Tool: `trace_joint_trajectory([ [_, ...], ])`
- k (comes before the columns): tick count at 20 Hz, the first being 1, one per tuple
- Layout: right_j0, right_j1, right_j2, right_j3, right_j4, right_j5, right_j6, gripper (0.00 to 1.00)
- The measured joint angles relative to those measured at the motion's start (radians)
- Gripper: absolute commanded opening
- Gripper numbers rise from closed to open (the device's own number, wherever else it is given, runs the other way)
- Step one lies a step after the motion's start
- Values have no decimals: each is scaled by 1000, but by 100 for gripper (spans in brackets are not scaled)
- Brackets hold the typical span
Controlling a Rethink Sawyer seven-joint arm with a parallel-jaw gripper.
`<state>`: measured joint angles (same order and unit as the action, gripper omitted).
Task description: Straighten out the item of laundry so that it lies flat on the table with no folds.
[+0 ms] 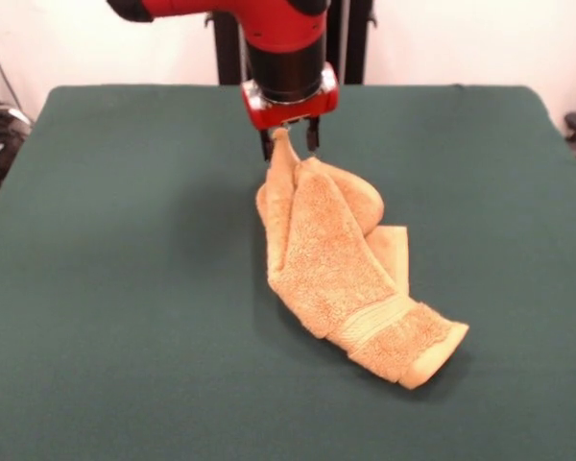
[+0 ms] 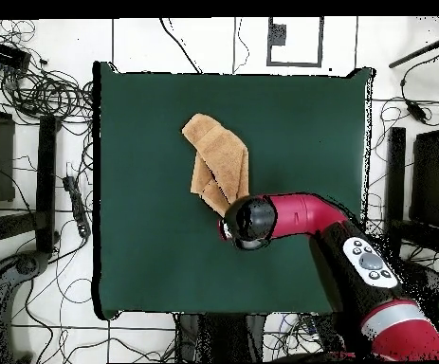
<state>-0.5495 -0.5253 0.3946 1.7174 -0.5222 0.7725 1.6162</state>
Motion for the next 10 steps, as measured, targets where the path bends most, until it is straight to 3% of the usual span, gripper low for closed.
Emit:
trace_joint_trajectory([
  [10,13,-31,0,-53,0,59,0,100],
])
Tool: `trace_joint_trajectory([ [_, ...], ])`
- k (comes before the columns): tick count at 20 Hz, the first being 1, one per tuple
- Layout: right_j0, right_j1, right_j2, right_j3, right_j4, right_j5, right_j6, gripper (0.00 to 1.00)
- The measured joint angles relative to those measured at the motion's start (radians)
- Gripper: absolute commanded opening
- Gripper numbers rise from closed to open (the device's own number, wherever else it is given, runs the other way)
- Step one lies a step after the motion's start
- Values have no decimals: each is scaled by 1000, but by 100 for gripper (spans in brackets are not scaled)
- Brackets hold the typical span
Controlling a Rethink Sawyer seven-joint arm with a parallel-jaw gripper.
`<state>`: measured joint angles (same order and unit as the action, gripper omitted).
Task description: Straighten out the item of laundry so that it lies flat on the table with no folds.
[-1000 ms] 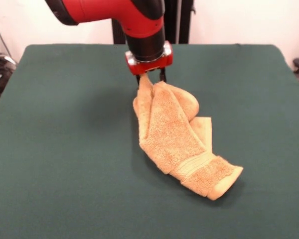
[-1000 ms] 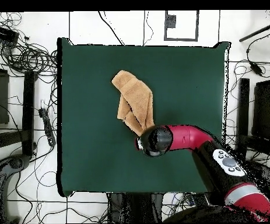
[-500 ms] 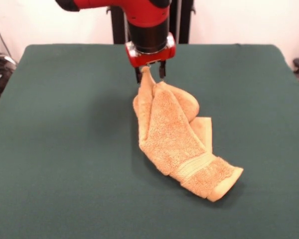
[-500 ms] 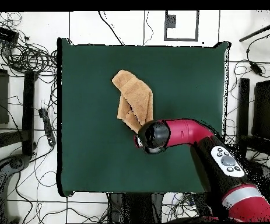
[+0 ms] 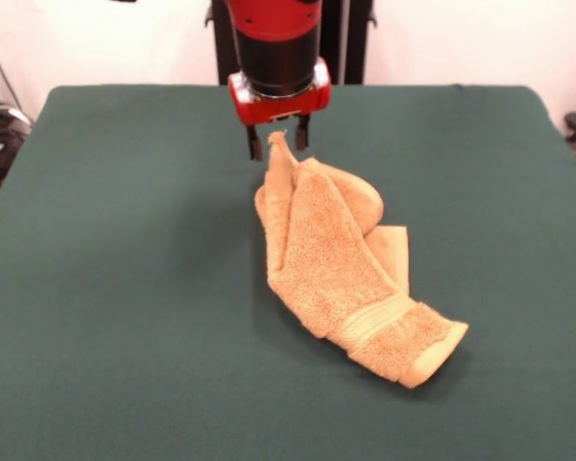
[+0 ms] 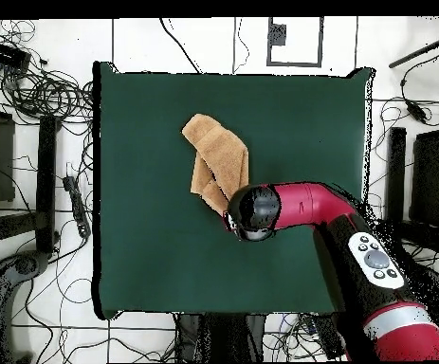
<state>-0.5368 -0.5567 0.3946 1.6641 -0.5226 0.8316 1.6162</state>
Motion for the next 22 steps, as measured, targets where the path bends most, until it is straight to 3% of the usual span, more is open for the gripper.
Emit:
trace_joint_trajectory([
  [22,96,-14,0,-145,2,48,0,100],
])
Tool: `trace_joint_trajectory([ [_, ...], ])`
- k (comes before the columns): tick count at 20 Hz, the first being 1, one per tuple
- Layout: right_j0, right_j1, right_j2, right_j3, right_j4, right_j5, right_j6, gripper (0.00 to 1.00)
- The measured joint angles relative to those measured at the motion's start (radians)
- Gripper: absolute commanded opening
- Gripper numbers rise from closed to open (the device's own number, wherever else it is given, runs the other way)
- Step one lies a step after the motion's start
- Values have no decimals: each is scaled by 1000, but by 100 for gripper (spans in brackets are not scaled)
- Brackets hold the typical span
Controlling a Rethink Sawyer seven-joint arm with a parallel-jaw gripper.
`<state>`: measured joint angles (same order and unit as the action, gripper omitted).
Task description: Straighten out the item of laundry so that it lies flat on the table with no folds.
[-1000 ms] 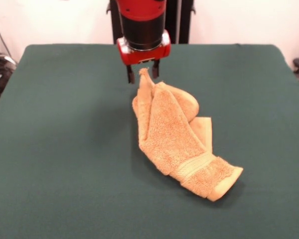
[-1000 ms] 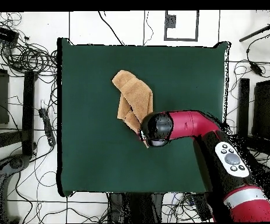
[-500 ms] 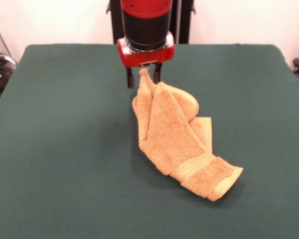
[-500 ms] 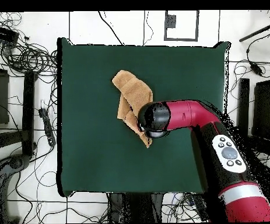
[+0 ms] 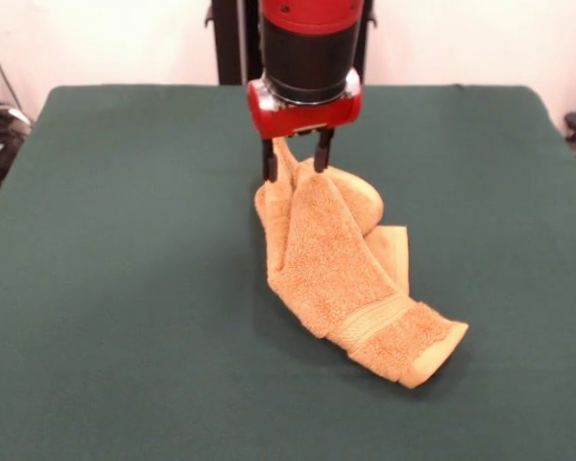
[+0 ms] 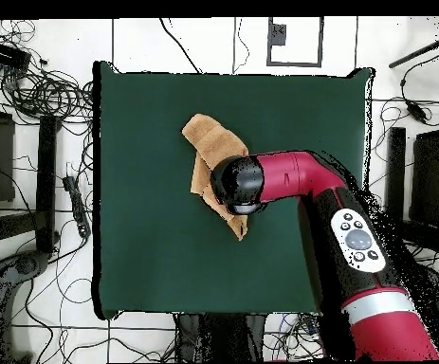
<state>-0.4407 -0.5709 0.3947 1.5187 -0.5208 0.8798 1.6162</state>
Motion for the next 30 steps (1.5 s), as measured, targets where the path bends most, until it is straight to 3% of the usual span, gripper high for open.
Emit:
trace_joint_trajectory([
  [30,34,6,0,6,6,-150,0,100],
])
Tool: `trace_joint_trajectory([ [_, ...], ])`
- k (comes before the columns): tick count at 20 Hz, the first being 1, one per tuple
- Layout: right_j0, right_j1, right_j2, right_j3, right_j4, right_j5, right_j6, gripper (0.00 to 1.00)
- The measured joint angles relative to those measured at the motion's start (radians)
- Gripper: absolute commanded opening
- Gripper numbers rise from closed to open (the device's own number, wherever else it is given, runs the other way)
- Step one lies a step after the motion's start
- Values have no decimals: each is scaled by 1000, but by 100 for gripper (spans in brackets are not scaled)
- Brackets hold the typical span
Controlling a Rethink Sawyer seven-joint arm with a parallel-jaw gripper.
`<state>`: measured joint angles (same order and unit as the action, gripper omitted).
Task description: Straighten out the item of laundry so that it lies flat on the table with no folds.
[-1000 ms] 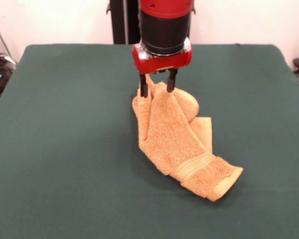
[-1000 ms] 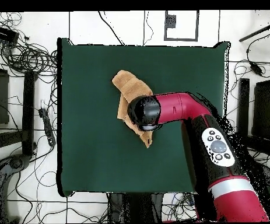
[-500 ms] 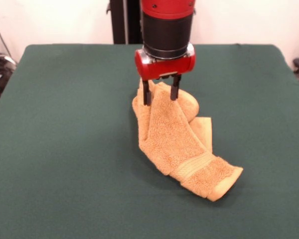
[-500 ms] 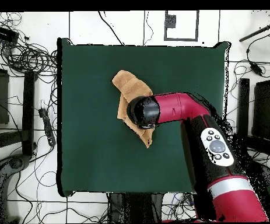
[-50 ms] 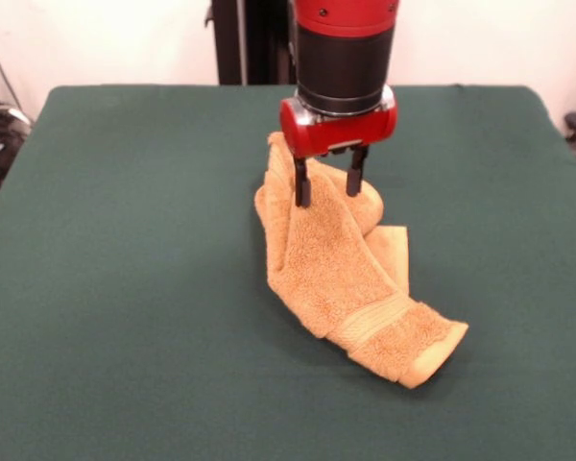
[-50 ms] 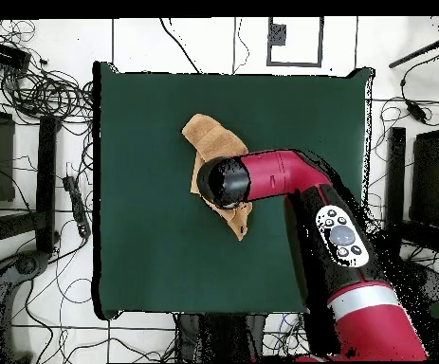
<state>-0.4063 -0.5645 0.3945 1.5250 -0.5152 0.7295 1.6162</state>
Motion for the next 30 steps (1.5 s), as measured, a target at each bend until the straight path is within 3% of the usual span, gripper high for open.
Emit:
trace_joint_trajectory([
  [16,0,0,0,7,-2,-40,0,100],
  [30,12,5,-28,27,-8,-174,0,100],
])
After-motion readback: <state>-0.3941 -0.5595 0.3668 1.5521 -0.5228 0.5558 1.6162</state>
